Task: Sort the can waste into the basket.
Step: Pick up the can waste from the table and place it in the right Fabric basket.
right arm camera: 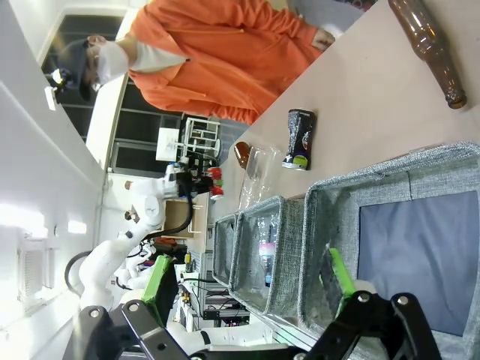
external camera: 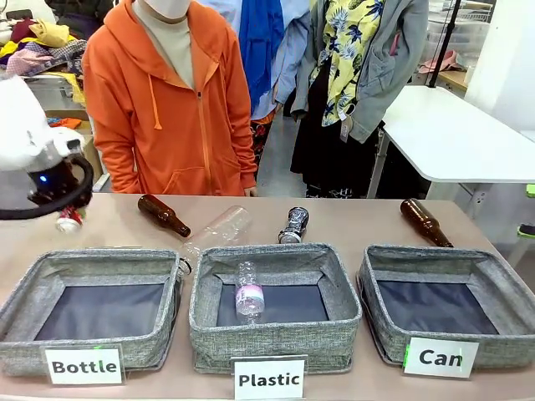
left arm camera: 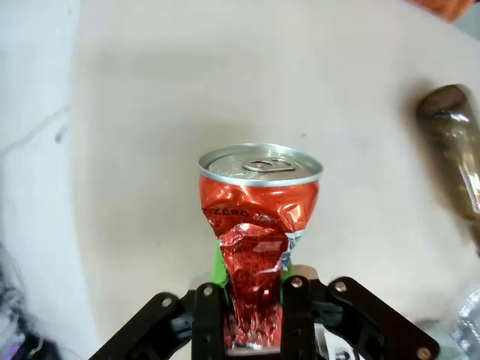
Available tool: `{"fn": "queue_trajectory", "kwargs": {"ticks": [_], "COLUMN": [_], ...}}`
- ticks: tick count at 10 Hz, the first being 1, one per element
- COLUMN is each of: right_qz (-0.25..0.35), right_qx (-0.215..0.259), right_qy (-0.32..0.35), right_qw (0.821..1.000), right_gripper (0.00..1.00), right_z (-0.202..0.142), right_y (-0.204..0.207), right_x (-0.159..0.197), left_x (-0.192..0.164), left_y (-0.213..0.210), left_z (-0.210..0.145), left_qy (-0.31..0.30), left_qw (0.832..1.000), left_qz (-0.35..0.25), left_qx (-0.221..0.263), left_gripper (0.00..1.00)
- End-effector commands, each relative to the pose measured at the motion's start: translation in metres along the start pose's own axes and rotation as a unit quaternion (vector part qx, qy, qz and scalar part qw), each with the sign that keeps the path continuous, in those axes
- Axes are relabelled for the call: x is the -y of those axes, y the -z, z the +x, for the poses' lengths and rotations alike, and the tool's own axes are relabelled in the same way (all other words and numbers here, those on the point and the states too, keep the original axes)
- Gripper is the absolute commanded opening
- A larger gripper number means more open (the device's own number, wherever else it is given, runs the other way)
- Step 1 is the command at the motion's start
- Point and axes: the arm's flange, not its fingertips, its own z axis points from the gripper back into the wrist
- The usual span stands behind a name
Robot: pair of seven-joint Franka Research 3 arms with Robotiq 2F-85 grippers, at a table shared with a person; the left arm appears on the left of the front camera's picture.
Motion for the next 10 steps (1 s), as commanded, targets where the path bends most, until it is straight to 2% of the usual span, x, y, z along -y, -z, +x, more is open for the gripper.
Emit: {"fn": "queue_trajectory", "kwargs": {"ticks": [1, 2, 3, 4, 5, 6, 7, 8, 9, 10], "right_qz": [0.011, 0.011, 0.011, 0.011, 0.011, 0.011, 0.011, 0.011, 0.011, 0.011], "right_qx": [0.008, 0.008, 0.008, 0.008, 0.008, 0.008, 0.008, 0.008, 0.008, 0.008], "right_qy": [-0.009, -0.009, -0.009, -0.009, -0.009, -0.009, -0.009, -0.009, -0.009, -0.009], "right_qw": [1.000, 1.000, 1.000, 1.000, 1.000, 1.000, 1.000, 1.000, 1.000, 1.000], "right_gripper": [1.00, 1.00, 1.00, 1.00, 1.00, 1.00, 1.00, 1.00, 1.00, 1.00], "right_z": [0.004, 0.004, 0.004, 0.004, 0.004, 0.004, 0.004, 0.004, 0.004, 0.004], "right_y": [0.001, 0.001, 0.001, 0.001, 0.001, 0.001, 0.001, 0.001, 0.001, 0.001], "right_x": [-0.002, -0.002, -0.002, -0.002, -0.002, -0.002, -0.002, -0.002, -0.002, -0.002], "left_x": [-0.005, -0.002, 0.000, -0.001, -0.003, -0.007, -0.008, -0.009, 0.006, 0.006], "left_y": [-0.096, -0.136, -0.165, -0.179, -0.188, -0.190, -0.187, -0.180, -0.192, -0.192], "left_z": [-0.052, -0.080, -0.112, -0.140, -0.170, -0.201, -0.224, -0.222, -0.215, -0.215], "left_qy": [0.060, 0.127, 0.225, 0.300, 0.381, 0.458, 0.509, 0.483, 0.431, 0.431], "left_qw": [0.995, 0.986, 0.963, 0.942, 0.912, 0.877, 0.850, 0.870, 0.886, 0.886], "left_qz": [-0.039, -0.097, -0.148, -0.148, -0.150, -0.142, -0.131, -0.096, -0.163, -0.163], "left_qx": [0.067, 0.056, 0.022, -0.008, -0.030, -0.034, -0.019, 0.023, -0.042, -0.042], "left_gripper": [0.00, 0.00, 0.00, 0.00, 0.00, 0.00, 0.00, 0.00, 0.00, 0.00]}}
